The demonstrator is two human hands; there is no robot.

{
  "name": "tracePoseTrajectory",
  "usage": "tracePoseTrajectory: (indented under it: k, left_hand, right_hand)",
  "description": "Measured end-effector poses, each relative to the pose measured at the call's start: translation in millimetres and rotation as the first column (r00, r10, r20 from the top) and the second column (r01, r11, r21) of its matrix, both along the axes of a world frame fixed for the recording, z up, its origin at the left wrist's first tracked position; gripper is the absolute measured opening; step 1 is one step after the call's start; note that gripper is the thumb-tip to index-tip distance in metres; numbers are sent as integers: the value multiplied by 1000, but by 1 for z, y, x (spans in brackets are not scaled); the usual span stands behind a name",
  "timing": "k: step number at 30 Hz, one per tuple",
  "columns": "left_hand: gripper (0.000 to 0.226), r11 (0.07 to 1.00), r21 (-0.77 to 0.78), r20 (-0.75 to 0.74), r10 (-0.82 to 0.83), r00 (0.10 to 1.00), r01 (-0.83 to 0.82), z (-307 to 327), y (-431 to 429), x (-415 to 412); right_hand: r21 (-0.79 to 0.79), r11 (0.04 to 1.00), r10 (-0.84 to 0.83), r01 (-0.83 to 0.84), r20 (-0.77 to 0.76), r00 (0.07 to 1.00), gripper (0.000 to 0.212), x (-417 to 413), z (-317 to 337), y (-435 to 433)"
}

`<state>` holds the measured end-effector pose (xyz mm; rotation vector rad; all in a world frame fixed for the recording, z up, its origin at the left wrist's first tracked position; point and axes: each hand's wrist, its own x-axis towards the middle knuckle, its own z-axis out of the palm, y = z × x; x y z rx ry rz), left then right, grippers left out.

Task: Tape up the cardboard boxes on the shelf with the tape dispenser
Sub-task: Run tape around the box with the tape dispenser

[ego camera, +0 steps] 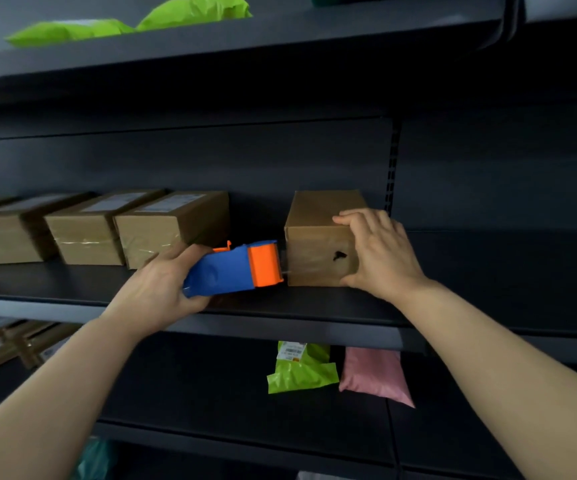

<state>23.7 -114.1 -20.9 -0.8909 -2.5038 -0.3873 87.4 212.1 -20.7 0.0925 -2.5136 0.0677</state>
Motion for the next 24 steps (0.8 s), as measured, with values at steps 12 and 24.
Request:
tracePoseTrajectory:
  k: [12, 24]
  left_hand:
    - [56, 999, 19, 44, 28, 999, -29, -1, -7, -19]
    - [55, 988, 43, 3, 145, 989, -145, -10, -5, -21]
  right_hand:
    - [47, 999, 11, -11, 10, 1000, 105, -1, 6, 9]
    - [-21, 999, 40, -40, 6, 999, 102, -3, 3, 15]
